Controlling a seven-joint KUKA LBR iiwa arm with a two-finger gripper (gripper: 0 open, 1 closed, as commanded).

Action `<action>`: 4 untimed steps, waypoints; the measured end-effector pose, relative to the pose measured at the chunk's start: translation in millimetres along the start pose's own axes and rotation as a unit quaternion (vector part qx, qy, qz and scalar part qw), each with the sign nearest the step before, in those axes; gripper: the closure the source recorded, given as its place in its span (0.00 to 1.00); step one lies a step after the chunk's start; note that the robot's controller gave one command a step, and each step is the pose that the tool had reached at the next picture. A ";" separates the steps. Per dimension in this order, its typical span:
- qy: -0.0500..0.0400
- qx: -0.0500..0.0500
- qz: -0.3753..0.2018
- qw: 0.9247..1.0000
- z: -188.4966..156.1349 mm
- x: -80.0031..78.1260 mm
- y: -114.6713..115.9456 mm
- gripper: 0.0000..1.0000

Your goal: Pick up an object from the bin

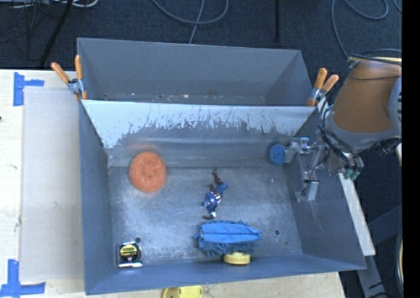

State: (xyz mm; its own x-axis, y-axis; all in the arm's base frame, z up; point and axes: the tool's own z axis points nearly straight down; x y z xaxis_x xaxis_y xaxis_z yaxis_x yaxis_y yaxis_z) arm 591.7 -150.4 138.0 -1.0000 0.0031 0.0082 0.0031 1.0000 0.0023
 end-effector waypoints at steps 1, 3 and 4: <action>-0.004 0.001 -0.002 1.000 -4.9 -1.8 0.4 0.00; -0.003 0.000 -0.022 1.000 15.6 35.1 16.9 0.00; -0.003 0.001 -0.087 0.996 15.7 45.8 24.2 1.00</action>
Offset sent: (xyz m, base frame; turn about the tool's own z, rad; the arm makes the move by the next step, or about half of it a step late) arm -0.0303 0.0123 -0.0073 -0.1180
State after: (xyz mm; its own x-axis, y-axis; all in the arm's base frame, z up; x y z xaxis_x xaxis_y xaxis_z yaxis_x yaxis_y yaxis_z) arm 545.9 -126.1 122.7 -0.9853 -0.1708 0.0027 -0.1708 0.9853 0.0020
